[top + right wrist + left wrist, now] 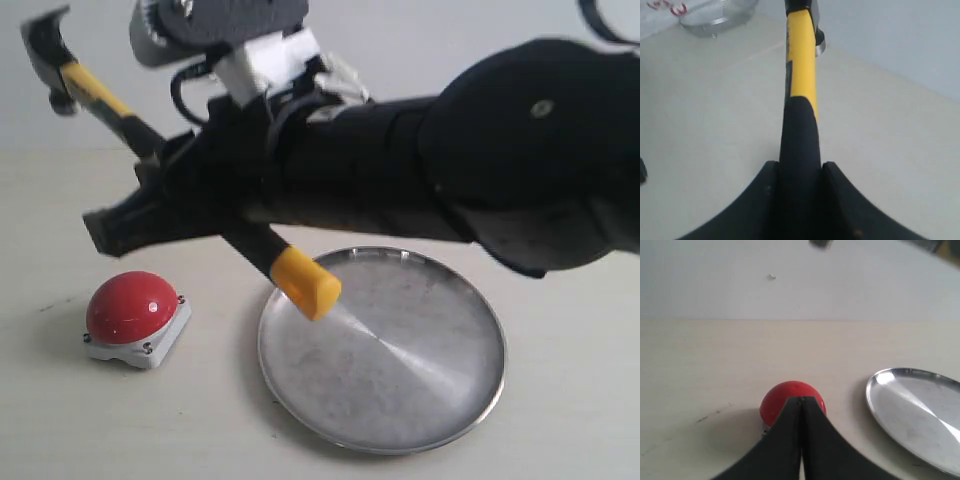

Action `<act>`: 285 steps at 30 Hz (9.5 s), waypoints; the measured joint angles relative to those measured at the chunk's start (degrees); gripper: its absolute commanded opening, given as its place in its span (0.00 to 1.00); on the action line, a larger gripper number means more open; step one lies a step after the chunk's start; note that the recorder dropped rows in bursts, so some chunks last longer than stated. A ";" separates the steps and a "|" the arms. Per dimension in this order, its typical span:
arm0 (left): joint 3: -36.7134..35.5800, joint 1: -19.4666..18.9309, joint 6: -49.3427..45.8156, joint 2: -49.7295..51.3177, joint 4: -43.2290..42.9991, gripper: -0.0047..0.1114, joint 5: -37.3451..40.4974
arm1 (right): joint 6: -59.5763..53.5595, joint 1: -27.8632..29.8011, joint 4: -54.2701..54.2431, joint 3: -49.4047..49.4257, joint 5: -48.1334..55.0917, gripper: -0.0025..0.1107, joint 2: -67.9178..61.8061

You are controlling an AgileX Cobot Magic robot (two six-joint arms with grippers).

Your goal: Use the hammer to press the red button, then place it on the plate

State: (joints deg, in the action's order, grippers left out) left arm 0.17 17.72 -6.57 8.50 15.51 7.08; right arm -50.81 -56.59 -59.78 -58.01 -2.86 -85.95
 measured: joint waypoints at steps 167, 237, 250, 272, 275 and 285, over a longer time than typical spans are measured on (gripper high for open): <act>0.00 0.00 -0.21 -0.03 0.14 0.04 1.42 | 94.98 22.64 67.42 33.35 -44.52 0.02 -20.86; 0.00 0.00 -0.21 -0.03 0.14 0.04 1.42 | 74.82 22.64 58.08 28.01 -16.99 0.50 -11.55; 0.00 0.00 -0.21 -0.03 0.14 0.04 1.42 | 65.84 22.64 57.99 23.79 -5.98 0.50 -1.95; 0.00 0.00 -0.21 -0.03 0.14 0.04 1.42 | 61.68 22.64 57.99 31.17 -0.67 0.50 23.26; 0.00 0.00 -0.21 -0.03 0.14 0.04 1.42 | 61.68 22.64 57.99 35.77 0.09 0.50 28.85; 0.00 0.00 -0.21 -0.03 0.14 0.04 1.42 | 61.79 22.64 57.99 42.26 15.89 0.50 46.06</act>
State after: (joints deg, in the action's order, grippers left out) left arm 0.17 17.72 -6.79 8.47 15.65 8.50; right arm 10.98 -33.95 -1.80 -15.75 13.03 -39.88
